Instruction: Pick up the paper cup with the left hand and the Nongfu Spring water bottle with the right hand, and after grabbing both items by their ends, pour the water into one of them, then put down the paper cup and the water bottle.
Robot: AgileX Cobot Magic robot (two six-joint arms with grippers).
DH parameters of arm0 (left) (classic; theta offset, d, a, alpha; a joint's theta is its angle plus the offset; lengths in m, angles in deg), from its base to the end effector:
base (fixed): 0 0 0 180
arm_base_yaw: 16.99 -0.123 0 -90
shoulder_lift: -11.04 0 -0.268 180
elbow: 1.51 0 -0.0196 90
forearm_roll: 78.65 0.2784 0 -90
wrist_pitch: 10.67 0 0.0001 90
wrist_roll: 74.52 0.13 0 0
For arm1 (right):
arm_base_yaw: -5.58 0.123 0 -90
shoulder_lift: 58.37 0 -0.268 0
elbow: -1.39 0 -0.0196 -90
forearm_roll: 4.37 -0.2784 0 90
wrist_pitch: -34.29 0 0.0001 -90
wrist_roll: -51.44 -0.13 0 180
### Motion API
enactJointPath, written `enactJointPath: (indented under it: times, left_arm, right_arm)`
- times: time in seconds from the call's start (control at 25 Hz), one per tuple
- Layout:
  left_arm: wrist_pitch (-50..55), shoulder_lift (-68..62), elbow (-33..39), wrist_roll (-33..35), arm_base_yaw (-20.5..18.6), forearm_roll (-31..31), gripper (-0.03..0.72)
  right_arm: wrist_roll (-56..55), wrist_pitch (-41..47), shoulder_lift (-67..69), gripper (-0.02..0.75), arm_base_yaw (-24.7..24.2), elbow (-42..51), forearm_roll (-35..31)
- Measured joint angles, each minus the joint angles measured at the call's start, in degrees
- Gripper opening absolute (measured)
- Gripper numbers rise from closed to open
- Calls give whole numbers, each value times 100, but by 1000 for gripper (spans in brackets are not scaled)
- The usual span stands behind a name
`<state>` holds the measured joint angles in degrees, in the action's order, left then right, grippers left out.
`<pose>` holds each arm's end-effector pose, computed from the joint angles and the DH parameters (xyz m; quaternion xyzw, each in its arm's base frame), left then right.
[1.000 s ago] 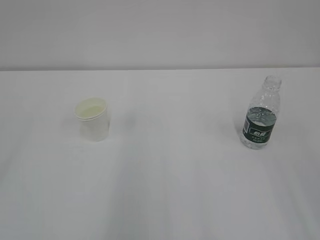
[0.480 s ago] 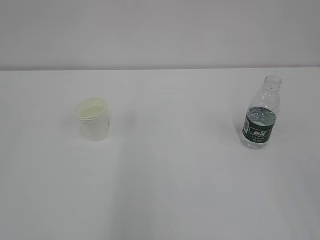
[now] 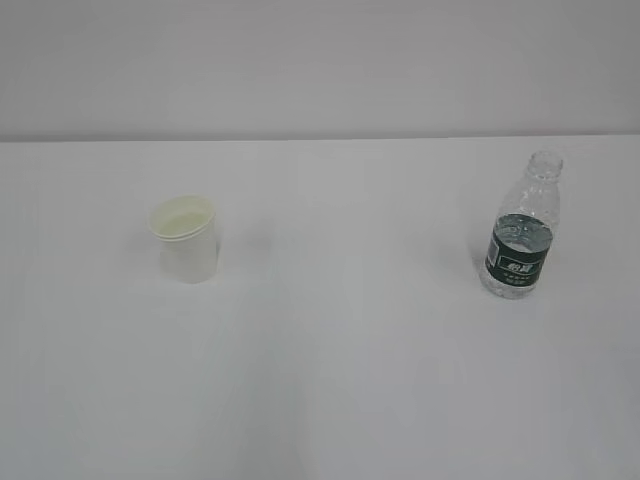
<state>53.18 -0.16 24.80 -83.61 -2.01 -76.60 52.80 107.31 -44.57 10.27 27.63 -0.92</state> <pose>0.0189 -0.0007 0.3822 0.0357 0.7727 -0.1151 0.6233 0.0238 -0.0056 0.3618 -0.0355 0.8331 -0.0128 0.5519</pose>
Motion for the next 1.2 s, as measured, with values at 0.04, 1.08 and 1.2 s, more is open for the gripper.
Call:
enactJointPath:
  times: [0.04,1.08,1.2]
  left_arm:
    - [164,42,0,0,0,-29,548]
    - [222,272,1665,368,0,-83,494]
    - [154,272,1822,378,0,-37,493]
  right_arm:
    - [0,11,-92,588,0,0,1]
    - [0,4,-684,587,0,1452,124]
    - [0,-20,-684,587,0,1635,129]
